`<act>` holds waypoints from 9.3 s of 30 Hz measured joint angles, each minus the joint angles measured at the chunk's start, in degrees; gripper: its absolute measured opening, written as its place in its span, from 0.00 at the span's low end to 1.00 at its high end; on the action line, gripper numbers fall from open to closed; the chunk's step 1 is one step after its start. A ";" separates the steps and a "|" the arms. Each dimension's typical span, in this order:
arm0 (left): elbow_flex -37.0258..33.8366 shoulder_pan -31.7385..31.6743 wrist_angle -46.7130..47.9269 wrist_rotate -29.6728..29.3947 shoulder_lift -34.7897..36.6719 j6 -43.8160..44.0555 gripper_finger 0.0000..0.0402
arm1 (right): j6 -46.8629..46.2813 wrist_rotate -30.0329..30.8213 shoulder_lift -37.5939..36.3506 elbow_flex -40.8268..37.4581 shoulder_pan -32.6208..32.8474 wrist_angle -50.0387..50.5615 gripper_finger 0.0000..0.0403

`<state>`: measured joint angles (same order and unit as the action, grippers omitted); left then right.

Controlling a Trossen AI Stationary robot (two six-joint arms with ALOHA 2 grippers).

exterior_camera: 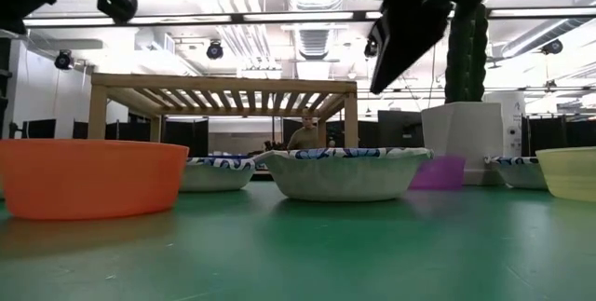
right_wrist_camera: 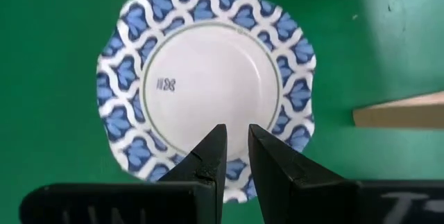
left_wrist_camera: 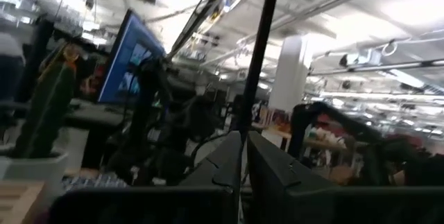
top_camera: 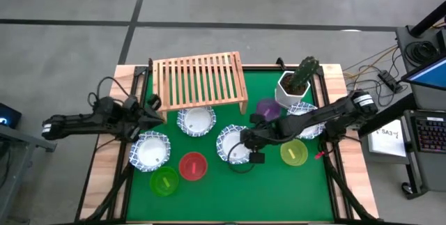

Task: Place and stack bowls onto a shelf
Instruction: Put the center white blue bowl on the shelf, then put the red bowl on the shelf

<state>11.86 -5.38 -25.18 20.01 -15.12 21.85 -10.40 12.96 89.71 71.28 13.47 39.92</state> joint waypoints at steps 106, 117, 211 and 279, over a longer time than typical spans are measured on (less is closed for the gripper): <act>0.35 11.07 -15.12 0.55 -3.86 -0.55 0.00 | 23.40 11.24 2.75 22.08 -11.04 -12.00 0.02; 0.35 11.07 -15.09 0.55 -3.80 -0.37 0.00 | 24.03 11.05 7.64 22.04 -20.70 -11.73 0.08; 75.12 41.23 87.98 -28.74 -100.79 12.82 0.31 | 31.30 3.40 -44.59 -41.61 2.75 -58.34 0.19; 82.16 -17.50 110.45 -38.67 -75.07 -24.77 0.00 | 25.96 3.57 -42.66 -41.90 2.73 -55.10 0.16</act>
<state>94.02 -22.88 85.27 -18.65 -90.19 -2.92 15.55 16.53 47.05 29.39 16.21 -15.18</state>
